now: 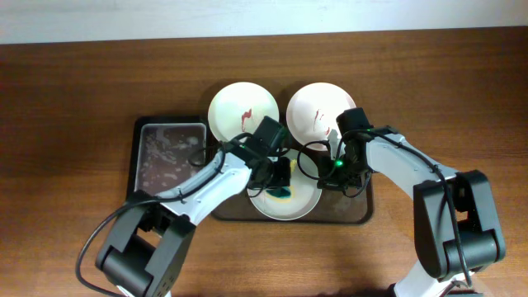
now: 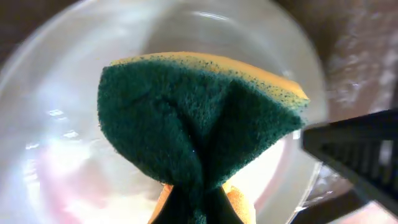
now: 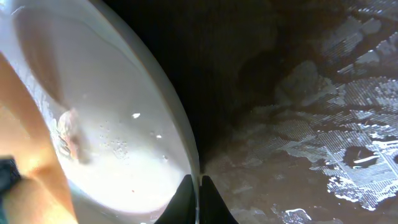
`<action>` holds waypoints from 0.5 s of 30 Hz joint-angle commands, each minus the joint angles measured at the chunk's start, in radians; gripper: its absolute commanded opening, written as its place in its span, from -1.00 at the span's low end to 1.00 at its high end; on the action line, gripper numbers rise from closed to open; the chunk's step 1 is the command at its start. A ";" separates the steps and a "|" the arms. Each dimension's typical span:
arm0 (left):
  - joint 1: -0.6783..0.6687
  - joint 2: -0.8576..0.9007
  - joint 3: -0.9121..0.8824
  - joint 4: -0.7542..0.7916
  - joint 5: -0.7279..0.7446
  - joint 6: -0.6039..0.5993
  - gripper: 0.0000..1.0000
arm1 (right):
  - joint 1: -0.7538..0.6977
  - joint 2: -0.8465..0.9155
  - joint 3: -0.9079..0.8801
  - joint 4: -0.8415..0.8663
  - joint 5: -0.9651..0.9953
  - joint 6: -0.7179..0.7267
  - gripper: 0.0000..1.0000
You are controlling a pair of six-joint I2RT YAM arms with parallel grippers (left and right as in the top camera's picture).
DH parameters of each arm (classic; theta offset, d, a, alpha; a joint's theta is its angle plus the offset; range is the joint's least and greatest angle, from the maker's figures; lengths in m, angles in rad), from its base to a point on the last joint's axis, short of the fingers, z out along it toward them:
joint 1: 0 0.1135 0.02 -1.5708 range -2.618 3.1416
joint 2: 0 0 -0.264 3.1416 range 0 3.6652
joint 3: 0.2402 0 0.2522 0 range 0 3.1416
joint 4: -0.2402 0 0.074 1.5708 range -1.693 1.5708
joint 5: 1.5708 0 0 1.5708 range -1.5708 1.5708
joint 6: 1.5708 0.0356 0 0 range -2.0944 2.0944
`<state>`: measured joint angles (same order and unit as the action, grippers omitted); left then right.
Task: Clean dirty plates on tray and stack at the side
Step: 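Scrub the front plate with the sponge while right gripper holds its rim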
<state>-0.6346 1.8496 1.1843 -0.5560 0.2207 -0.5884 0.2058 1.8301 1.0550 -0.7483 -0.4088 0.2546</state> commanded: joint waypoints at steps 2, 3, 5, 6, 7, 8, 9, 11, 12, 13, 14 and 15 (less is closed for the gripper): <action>-0.072 -0.007 -0.006 0.056 0.010 -0.127 -1.00 | 0.003 0.011 -0.006 -0.006 0.053 -0.010 -0.92; -0.091 0.005 -0.006 0.072 -0.004 -0.151 -1.00 | 0.003 0.011 -0.006 -0.006 0.053 -0.010 -0.92; -0.119 0.039 -0.006 0.100 -0.029 -0.175 -1.00 | 0.003 0.011 -0.006 -0.006 0.053 -0.010 -0.92; -0.138 0.063 -0.006 0.099 -0.113 -0.175 -1.00 | 0.003 0.011 -0.006 -0.006 0.053 -0.010 -0.92; -0.149 0.075 -0.006 0.099 -0.153 -0.175 -1.00 | 0.003 0.011 -0.006 -0.006 0.053 -0.010 -0.92; -0.158 0.082 -0.006 0.098 -0.203 -0.174 -1.00 | 0.003 0.011 -0.006 -0.006 0.053 -0.010 -0.92; -0.159 0.082 -0.006 0.066 -0.281 -0.174 -1.00 | 0.002 0.011 -0.006 -0.006 0.053 -0.010 -0.92; -0.159 0.082 -0.005 -0.019 -0.447 -0.174 -1.00 | 0.003 0.011 -0.006 -0.006 0.053 -0.010 -0.92; -0.159 0.082 -0.005 -0.047 -0.500 -0.174 -1.00 | 0.003 0.011 -0.006 -0.006 0.053 -0.010 -0.92; -0.151 0.074 -0.005 -0.075 -0.550 -0.174 -1.00 | 0.003 0.011 -0.006 -0.007 0.053 -0.010 -0.92; -0.143 0.049 -0.005 -0.086 -0.557 -0.150 -1.00 | 0.003 0.011 -0.006 -0.006 0.053 -0.010 -0.92; -0.143 0.027 -0.003 -0.090 -0.554 -0.129 -1.00 | 0.003 0.011 -0.006 -0.006 0.053 -0.010 -0.92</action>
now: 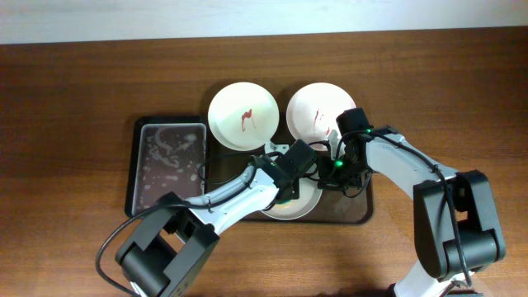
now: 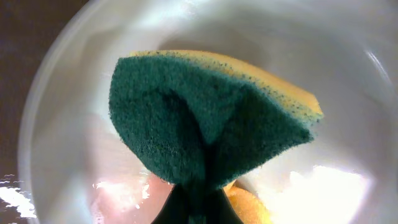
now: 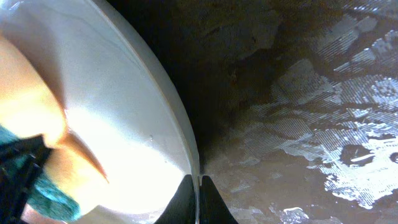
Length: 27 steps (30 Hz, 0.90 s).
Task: Clean dirty plates on tray and stack at the side
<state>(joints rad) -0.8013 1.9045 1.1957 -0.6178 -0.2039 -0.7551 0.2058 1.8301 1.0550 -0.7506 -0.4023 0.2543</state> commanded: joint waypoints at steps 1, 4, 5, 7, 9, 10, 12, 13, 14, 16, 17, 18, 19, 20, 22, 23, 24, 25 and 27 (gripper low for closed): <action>0.024 -0.080 -0.014 -0.031 -0.114 0.078 -1.00 | 0.003 0.011 -0.006 -0.004 0.047 -0.010 -0.89; 0.047 -0.259 -0.015 -0.100 -0.098 0.121 -1.00 | 0.003 0.011 -0.006 0.003 0.047 -0.010 -0.39; 0.122 -0.316 -0.015 -0.186 -0.085 0.121 -1.00 | 0.013 0.011 -0.018 0.000 0.047 -0.010 -0.39; 0.209 -0.323 -0.015 -0.208 0.003 0.191 -1.00 | 0.029 0.011 -0.036 0.015 0.047 -0.010 -0.46; 0.320 -0.323 -0.015 -0.207 0.114 0.311 -1.00 | 0.038 0.011 -0.036 0.023 0.047 -0.010 -0.77; 0.367 -0.323 -0.015 -0.208 0.142 0.348 -1.00 | 0.038 0.011 -0.036 0.022 0.047 -0.010 -0.92; 0.480 -0.323 -0.015 -0.207 0.234 0.470 -1.00 | 0.038 0.011 -0.036 0.025 0.047 -0.010 -0.92; 0.536 -0.323 -0.015 -0.208 0.280 0.544 -1.00 | 0.038 0.011 -0.034 0.026 0.047 -0.010 -0.92; 0.583 -0.323 -0.017 -0.207 0.310 0.575 -1.00 | 0.038 0.008 -0.030 0.021 0.047 -0.010 -0.92; 0.682 -0.317 -0.017 -0.206 0.375 0.658 -1.00 | 0.038 -0.023 -0.005 -0.004 0.051 -0.010 -0.92; 0.735 -0.313 -0.022 -0.206 0.405 0.703 -1.00 | 0.038 -0.063 0.012 -0.023 0.093 -0.010 -0.92; 0.765 -0.311 -0.029 -0.201 0.418 0.724 -1.00 | 0.038 -0.096 0.021 -0.039 0.136 -0.010 -0.92; 0.793 -0.306 -0.038 -0.192 0.450 0.762 -1.00 | 0.038 -0.133 0.027 -0.052 0.187 -0.010 -0.92; 0.821 -0.296 -0.050 -0.179 0.477 0.807 -1.00 | 0.038 -0.195 0.029 -0.063 0.260 -0.010 -0.92; 0.840 -0.271 -0.068 -0.145 0.477 0.851 -1.00 | 0.038 -0.281 0.029 -0.071 0.377 -0.010 -0.92; 0.841 -0.251 -0.073 -0.123 0.474 0.851 -1.00 | 0.039 -0.330 0.029 -0.073 0.457 -0.010 -0.92; 0.841 -0.217 -0.074 -0.105 0.470 0.851 -1.00 | 0.046 -0.363 0.029 -0.072 0.531 -0.010 -0.92; 0.841 -0.191 -0.076 -0.096 0.470 0.851 -0.82 | 0.059 -0.382 0.029 -0.072 0.595 -0.010 -0.92; 0.841 -0.152 -0.076 -0.097 0.462 0.851 -0.53 | 0.110 -0.393 0.029 -0.076 0.731 -0.013 -0.92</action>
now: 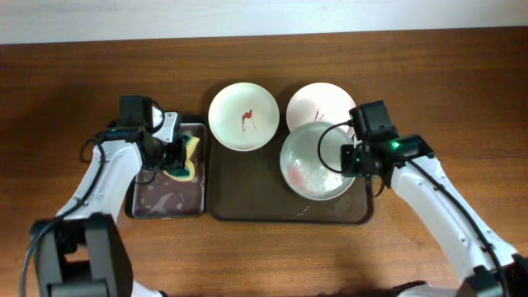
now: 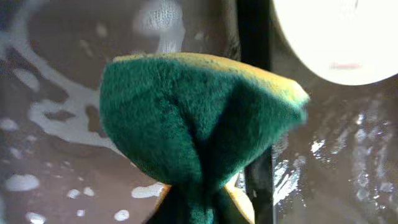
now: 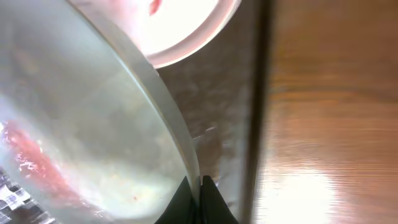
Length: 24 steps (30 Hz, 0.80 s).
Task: Clean dirty plates on tray and stack at the side
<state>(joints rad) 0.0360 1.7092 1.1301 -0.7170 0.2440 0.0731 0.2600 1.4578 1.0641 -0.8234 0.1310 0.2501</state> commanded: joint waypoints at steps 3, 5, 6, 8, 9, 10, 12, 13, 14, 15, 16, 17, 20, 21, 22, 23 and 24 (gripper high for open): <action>0.003 0.050 -0.010 0.003 -0.067 0.022 0.20 | 0.168 -0.021 0.020 -0.002 0.366 -0.006 -0.92; 0.003 0.050 -0.010 0.005 -0.080 0.021 0.27 | 0.241 -0.021 0.025 0.002 0.485 -0.005 -0.92; 0.003 0.051 -0.011 0.011 -0.084 0.021 0.34 | 0.276 -0.021 0.032 0.003 0.540 -0.005 -0.92; 0.003 0.055 -0.019 0.044 -0.084 0.019 0.40 | 0.346 -0.021 0.058 0.005 0.625 -0.005 -0.92; 0.003 0.060 -0.019 0.056 -0.084 0.019 0.39 | 0.379 -0.021 0.078 0.004 0.678 -0.005 -0.92; 0.003 0.065 -0.019 0.067 -0.084 0.018 0.38 | 0.397 -0.021 0.090 0.004 0.709 -0.005 -0.92; 0.003 0.084 -0.020 0.081 -0.084 0.018 0.38 | 0.425 -0.021 0.108 0.003 0.745 -0.005 -0.92; 0.003 0.101 -0.020 0.089 -0.084 0.019 0.39 | 0.429 -0.021 0.111 0.004 0.745 -0.005 -0.92; -0.001 0.121 -0.020 0.093 -0.083 0.018 0.39 | 0.429 -0.021 0.111 0.004 0.745 -0.005 -0.92; -0.003 0.134 -0.020 0.098 -0.078 0.018 0.38 | 0.429 -0.021 0.111 0.003 0.745 -0.005 -0.92; -0.011 0.156 -0.020 0.114 -0.069 0.019 0.35 | 0.429 -0.021 0.111 0.003 0.745 -0.005 -0.92; -0.016 0.169 -0.020 0.123 -0.068 0.019 0.13 | 0.429 -0.021 0.111 0.001 0.745 -0.005 -0.92; -0.021 0.198 -0.023 0.122 -0.068 0.018 -0.85 | 0.429 -0.021 0.111 0.000 0.745 -0.005 -0.92; -0.020 0.198 -0.031 0.121 -0.069 0.018 -1.00 | 0.429 -0.021 0.111 0.000 0.745 -0.005 -0.92; -0.020 0.198 -0.031 0.115 -0.069 0.018 -1.00 | 0.429 -0.021 0.111 0.000 0.745 -0.005 -0.92; -0.020 0.198 -0.031 0.113 -0.069 0.018 -1.00 | 0.429 -0.021 0.111 0.000 0.745 -0.005 -0.92; -0.020 0.195 -0.028 0.111 -0.069 0.018 -1.00 | 0.429 -0.021 0.111 0.000 0.745 -0.005 -0.92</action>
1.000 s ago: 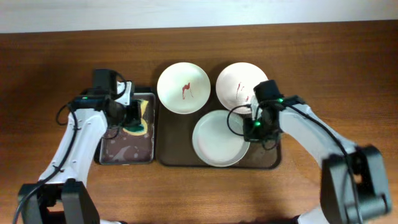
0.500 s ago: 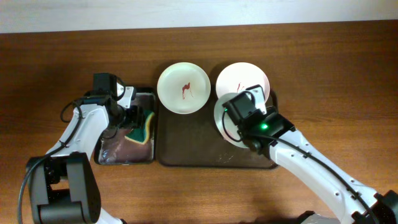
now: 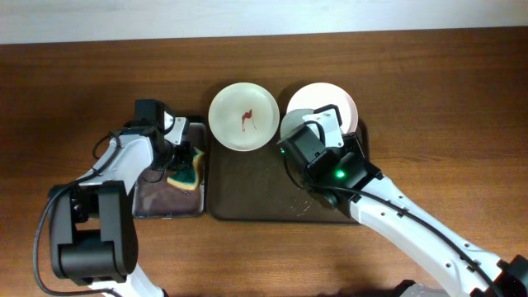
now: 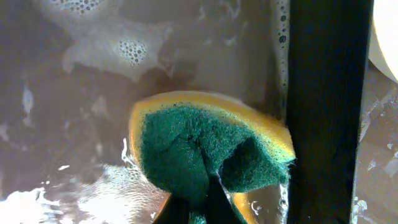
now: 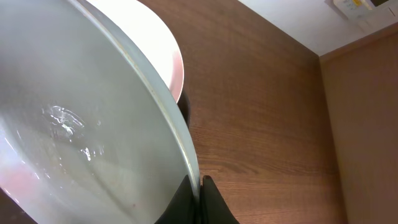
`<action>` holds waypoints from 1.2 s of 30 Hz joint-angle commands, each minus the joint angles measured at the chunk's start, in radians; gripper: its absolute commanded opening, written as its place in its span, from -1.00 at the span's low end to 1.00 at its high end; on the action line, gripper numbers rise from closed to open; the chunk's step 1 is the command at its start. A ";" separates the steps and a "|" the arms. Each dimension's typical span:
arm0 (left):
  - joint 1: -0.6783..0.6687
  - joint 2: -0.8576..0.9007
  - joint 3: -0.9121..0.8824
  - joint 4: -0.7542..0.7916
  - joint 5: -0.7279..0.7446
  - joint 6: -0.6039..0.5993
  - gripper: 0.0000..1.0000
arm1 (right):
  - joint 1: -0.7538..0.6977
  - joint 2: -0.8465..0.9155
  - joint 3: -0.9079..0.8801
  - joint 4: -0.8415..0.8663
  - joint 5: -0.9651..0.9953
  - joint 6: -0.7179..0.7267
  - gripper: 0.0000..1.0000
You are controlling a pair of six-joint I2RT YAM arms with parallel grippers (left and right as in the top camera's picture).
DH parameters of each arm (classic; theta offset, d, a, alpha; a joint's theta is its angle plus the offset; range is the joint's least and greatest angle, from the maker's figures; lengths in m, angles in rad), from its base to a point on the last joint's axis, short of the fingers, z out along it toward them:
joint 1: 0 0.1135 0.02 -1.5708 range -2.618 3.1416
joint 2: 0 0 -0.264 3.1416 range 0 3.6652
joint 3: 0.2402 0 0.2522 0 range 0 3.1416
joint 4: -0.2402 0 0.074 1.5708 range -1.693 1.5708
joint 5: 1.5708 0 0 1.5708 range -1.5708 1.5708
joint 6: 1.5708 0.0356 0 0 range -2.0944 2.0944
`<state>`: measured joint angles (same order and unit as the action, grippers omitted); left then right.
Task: Clean dirty plates on tray and stack at the side
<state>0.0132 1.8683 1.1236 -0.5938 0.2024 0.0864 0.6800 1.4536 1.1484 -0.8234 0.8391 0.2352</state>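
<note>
My left gripper (image 4: 199,200) is shut on a green and yellow sponge (image 4: 205,149), which dips into the soapy water of the tub (image 3: 157,198) beside its right wall. My right gripper (image 5: 199,183) is shut on the rim of a wet white plate (image 5: 81,124), held tilted above the tray's right side; in the overhead view my right arm (image 3: 330,165) hides most of it. A plate with a red smear (image 3: 242,116) lies at the back of the tray (image 3: 247,198). Another white plate (image 3: 330,95) sits at the back right, partly covered.
The dark tray lies mid-table with the water tub against its left edge. Bare wooden table (image 5: 267,124) stretches to the right of the tray and around it. A pale wall (image 5: 298,18) bounds the far side.
The sponge was above the tub and is now lower, in the soapy water. The plate in my right gripper lay nearly flat over the tray and is now tilted up, the arm swung across the tray.
First my left gripper pressed the sponge on the front plate in the tray while my right gripper held its rim, and again half a second later. Then the sponge was over the tub and the plate lifted. Now the sponge is in water, the plate tilted.
</note>
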 commanded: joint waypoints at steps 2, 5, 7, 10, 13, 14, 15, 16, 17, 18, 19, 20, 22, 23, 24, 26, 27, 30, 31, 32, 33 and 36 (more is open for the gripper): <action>0.003 0.006 0.005 -0.038 -0.069 -0.019 -0.92 | 0.007 -0.017 0.026 0.000 0.037 0.010 -0.92; 0.003 -0.047 0.038 -0.071 -0.069 -0.018 0.30 | 0.007 -0.019 0.028 0.008 0.037 0.010 -0.92; 0.003 -0.068 0.038 -0.136 -0.069 -0.018 0.40 | 0.007 -0.023 0.032 0.009 0.037 0.010 -0.92; 0.000 -0.064 0.014 -0.190 -0.060 -0.041 0.11 | 0.007 -0.023 0.032 0.016 0.037 0.010 -0.92; -0.007 -0.064 -0.070 -0.165 -0.061 -0.042 0.06 | 0.007 -0.023 0.032 0.016 0.037 0.010 -0.92; -0.007 -0.064 -0.091 -0.151 -0.061 -0.042 -0.12 | 0.007 -0.023 0.032 0.016 0.037 0.010 -0.92; -0.006 -0.064 -0.095 -0.152 -0.061 -0.042 -0.42 | 0.007 -0.023 0.032 0.016 0.037 0.010 -0.92; -0.007 -0.064 -0.095 -0.156 -0.061 -0.042 -0.91 | 0.007 -0.023 0.032 0.016 0.037 0.010 -0.92; -0.006 -0.064 -0.095 -0.156 -0.061 -0.053 -1.00 | 0.007 -0.023 0.032 0.016 0.037 0.010 -0.92; -0.005 -0.065 -0.094 -0.157 -0.061 -0.076 -1.00 | 0.007 -0.023 0.032 0.015 0.037 0.010 -0.92; -0.004 -0.066 -0.090 -0.160 -0.062 -0.090 -1.00 | 0.007 -0.023 0.032 0.016 0.037 0.010 -0.92; -0.004 -0.076 -0.074 -0.168 -0.062 -0.101 -1.00 | 0.007 -0.023 0.032 0.016 0.037 0.010 -0.92; -0.004 -0.109 -0.036 -0.178 -0.061 -0.101 -0.35 | 0.007 -0.031 0.042 0.016 0.037 0.010 -0.92; -0.004 -0.131 -0.014 -0.179 -0.061 -0.101 0.30 | 0.007 -0.044 0.052 0.016 0.037 0.010 -0.92; -0.004 -0.157 0.004 -0.181 -0.061 -0.101 0.72 | 0.007 -0.057 0.061 0.016 0.039 0.009 -0.92; -0.004 -0.198 0.016 -0.187 -0.061 -0.101 0.99 | 0.007 -0.085 0.066 0.016 0.100 0.010 -0.92; -0.004 -0.234 0.016 -0.188 -0.060 -0.101 0.99 | 0.007 -0.102 0.066 0.016 0.152 0.010 -0.92; -0.004 -0.273 0.016 -0.206 -0.011 -0.101 0.99 | -0.027 -0.130 0.066 0.011 0.101 0.096 -0.92; -0.004 -0.274 0.015 -0.210 0.051 -0.101 0.99 | -0.077 -0.138 0.066 0.006 0.002 0.131 -0.92; -0.004 -0.274 0.015 -0.212 0.099 -0.102 0.99 | -0.158 -0.145 0.066 -0.004 -0.119 0.164 -0.92; -0.004 -0.274 0.015 -0.212 0.098 -0.101 0.99 | -0.206 -0.147 0.066 -0.011 -0.178 0.175 -0.92; -0.004 -0.274 0.015 -0.212 0.098 -0.101 0.99 | -0.486 -0.151 0.066 -0.030 -0.470 0.175 -0.92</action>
<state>0.0105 1.6119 1.1202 -0.8047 0.2653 -0.0124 0.3592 1.3266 1.1950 -0.8398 0.6163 0.3717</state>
